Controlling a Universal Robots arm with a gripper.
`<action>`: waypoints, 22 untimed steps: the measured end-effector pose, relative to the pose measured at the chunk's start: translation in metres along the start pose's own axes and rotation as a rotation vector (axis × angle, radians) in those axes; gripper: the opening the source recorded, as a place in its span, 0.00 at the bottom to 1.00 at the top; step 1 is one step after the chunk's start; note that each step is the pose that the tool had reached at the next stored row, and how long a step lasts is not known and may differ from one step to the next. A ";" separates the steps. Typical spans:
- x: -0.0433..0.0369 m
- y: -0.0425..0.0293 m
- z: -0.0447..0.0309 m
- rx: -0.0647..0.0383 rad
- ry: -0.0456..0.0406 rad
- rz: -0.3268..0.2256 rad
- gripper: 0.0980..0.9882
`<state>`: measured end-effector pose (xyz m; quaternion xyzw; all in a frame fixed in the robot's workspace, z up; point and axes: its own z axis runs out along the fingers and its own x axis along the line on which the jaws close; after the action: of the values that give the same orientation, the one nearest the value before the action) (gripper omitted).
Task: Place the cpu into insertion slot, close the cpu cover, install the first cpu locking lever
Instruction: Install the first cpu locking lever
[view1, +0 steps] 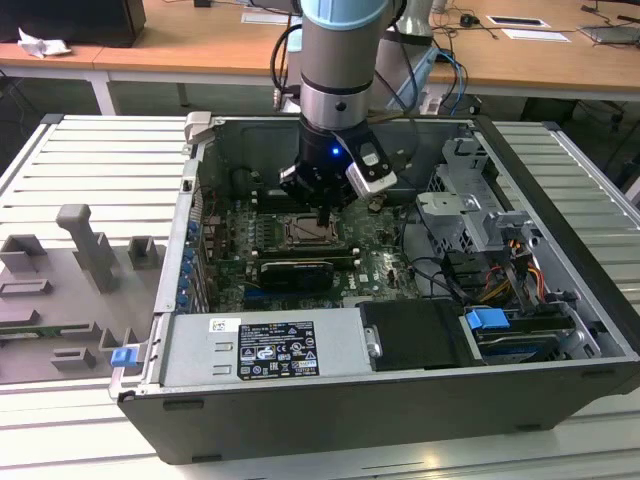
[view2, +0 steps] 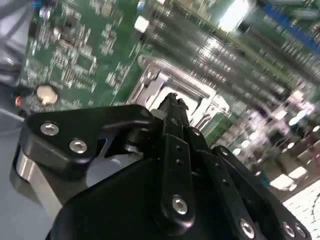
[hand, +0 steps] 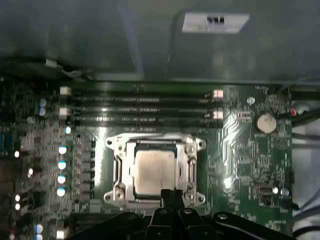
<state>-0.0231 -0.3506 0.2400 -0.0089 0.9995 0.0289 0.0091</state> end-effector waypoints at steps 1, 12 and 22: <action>0.0003 -0.0126 0.0004 -0.001 0.0000 0.000 0.01; 0.0282 -0.0203 0.0147 -0.009 0.0005 -0.010 0.01; 0.0394 -0.0316 0.0179 -0.090 0.0002 -0.039 0.01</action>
<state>-0.0616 -0.3818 0.2196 -0.0288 0.9968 0.0735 0.0092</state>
